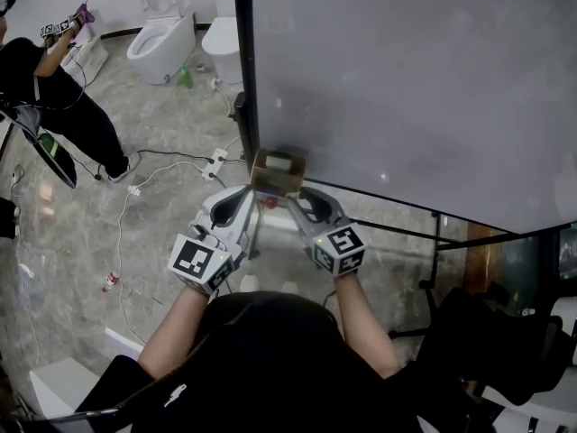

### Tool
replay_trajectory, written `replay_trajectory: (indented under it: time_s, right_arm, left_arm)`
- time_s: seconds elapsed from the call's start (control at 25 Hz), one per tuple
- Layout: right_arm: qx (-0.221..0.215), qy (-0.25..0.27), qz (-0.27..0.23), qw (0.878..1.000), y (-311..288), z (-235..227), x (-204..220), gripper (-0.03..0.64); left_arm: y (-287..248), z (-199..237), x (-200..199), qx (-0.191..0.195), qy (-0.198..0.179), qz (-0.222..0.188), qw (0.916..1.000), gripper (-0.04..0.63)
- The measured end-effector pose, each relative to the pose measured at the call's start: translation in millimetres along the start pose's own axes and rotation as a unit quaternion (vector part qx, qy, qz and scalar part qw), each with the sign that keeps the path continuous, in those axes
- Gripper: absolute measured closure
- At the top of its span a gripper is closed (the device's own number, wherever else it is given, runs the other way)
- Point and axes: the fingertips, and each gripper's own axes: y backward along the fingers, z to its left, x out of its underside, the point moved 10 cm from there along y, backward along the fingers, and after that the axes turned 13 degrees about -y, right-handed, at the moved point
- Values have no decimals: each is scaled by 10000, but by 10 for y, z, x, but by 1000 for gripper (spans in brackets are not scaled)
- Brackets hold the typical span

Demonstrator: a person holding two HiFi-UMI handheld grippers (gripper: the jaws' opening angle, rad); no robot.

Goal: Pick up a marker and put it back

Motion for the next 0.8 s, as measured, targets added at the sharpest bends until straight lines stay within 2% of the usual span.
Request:
replay_trajectory:
  time_s: [0.16, 0.8]
  right_arm:
    - [44, 6, -15, 10000, 6, 11, 1, 525]
    - [37, 389, -397, 9984, 197, 186, -303, 532]
  left_arm:
    - [46, 28, -18, -41, -6, 3, 10000, 594]
    - [58, -3, -75, 35, -14, -109, 9999, 595]
